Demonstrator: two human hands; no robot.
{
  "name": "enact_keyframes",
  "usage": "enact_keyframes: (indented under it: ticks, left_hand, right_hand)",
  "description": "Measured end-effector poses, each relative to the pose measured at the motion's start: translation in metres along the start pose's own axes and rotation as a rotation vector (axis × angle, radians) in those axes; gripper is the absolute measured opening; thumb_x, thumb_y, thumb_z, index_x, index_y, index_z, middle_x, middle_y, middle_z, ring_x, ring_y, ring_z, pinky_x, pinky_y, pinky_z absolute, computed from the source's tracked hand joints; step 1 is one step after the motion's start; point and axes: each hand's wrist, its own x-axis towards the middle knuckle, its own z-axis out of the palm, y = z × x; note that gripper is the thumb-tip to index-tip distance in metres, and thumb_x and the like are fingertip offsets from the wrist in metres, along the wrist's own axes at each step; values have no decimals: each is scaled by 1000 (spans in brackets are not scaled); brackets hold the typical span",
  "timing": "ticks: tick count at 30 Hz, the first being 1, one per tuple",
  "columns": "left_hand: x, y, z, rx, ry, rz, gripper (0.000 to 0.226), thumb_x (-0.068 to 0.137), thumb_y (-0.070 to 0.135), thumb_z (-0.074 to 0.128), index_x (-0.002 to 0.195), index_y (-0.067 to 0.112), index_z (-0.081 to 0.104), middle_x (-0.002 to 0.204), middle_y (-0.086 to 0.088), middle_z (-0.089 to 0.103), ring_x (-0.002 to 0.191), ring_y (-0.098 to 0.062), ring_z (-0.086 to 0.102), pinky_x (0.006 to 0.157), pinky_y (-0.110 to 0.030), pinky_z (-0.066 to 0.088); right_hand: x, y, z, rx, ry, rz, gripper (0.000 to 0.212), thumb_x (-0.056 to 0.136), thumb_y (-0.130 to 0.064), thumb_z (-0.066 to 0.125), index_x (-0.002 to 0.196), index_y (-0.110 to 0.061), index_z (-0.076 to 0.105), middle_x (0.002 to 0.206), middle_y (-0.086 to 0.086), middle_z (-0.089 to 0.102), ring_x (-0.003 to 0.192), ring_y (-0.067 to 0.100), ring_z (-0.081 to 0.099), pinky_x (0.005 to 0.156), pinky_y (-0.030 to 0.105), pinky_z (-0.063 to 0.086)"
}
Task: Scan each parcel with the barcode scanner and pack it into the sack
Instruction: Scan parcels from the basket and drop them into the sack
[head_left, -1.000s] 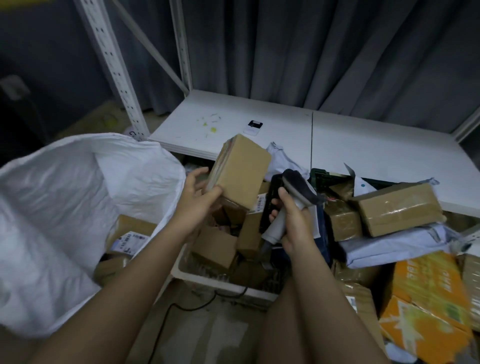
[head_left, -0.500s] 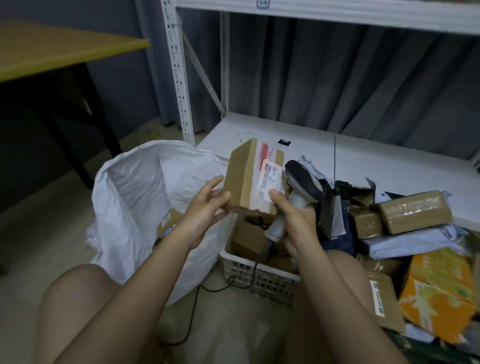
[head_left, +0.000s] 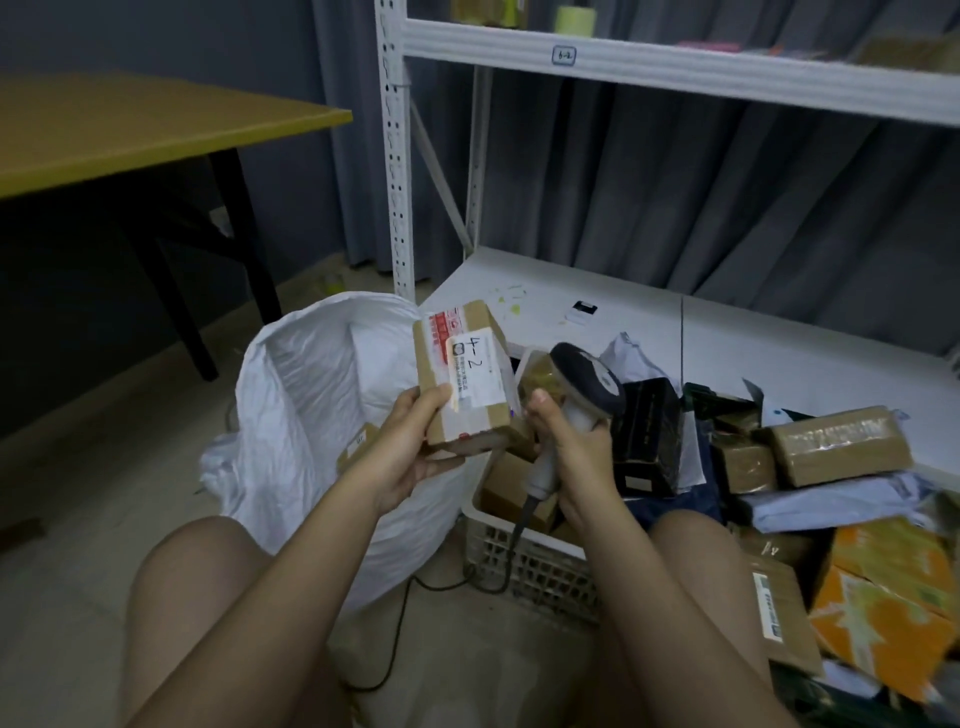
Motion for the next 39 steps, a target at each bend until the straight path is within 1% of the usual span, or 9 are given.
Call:
enact_keyframes:
  ticks: [2,7,11,14,19,25,29,34,39]
  left_hand:
    - [-3,-5,-4,-65,-79,-47,43,96,38,50,135,21,45,123,-6,65,111,-25,63,89,-44,55]
    - [-5,-9,-13,-98,-58,28,38,97,20,51,135,22,47,123,-8,66,100,-16,69,72,-35,57]
    - [-3,-2,-23,83,-1,89,58,93,1,54,139,34,40,122,0,63,107,-15,64,71,-32,57]
    - [-4,5,-27,72,-40,-2,39,94,23,55,131,28,45,116,-3,66,105,-17,64,81,-35,49]
    - [-2,0,-26,235,-21,3,72,90,42,61,143,44,12,118,-8,67,102,-21,68,84,-38,57]
    - [5,0,-20,-133,212,83,50,94,31,57,132,26,25,120,-8,55,100,-29,66,80,-37,58]
    - [5,-14,-9,-151,202,51,50,92,27,60,128,19,28,118,-8,59,108,-22,62,90,-40,54]
    - [5,-10,-33,62,144,61,43,88,42,63,118,12,58,106,-1,72,89,-5,69,63,-14,51]
    - [-2,-6,-50,497,18,-96,72,74,46,75,131,27,34,109,-1,66,99,-13,62,96,-34,47]
  right_hand:
    - [-1,1,2,13,-43,46,92,54,-46,90,131,-10,53,120,9,68,105,23,68,91,42,55]
    - [1,1,0,-68,-110,41,23,76,-12,79,95,-17,66,96,3,74,88,16,72,79,30,59]
    - [5,-1,-2,-238,-161,-99,41,73,-13,83,111,-11,66,108,5,73,100,18,70,87,38,58]
    - [6,-1,-4,-283,-224,-154,55,72,-8,83,123,-6,60,116,7,70,106,18,68,85,33,58]
    - [11,-2,-3,-293,-306,-166,61,71,3,82,125,-6,55,118,11,68,108,21,67,82,36,59]
    - [7,-7,-3,-185,14,-159,55,77,-16,80,125,-16,54,119,2,65,106,13,62,78,18,51]
    - [1,2,4,-123,-45,-89,29,79,-8,78,98,-24,62,91,-9,71,81,-1,69,62,13,54]
    - [8,-5,1,-183,-72,-104,36,76,-5,80,107,-12,64,94,-5,72,79,-1,69,62,13,52]
    - [18,-16,-4,-358,-172,-116,41,77,-16,81,113,-15,61,108,2,71,101,15,68,85,34,58]
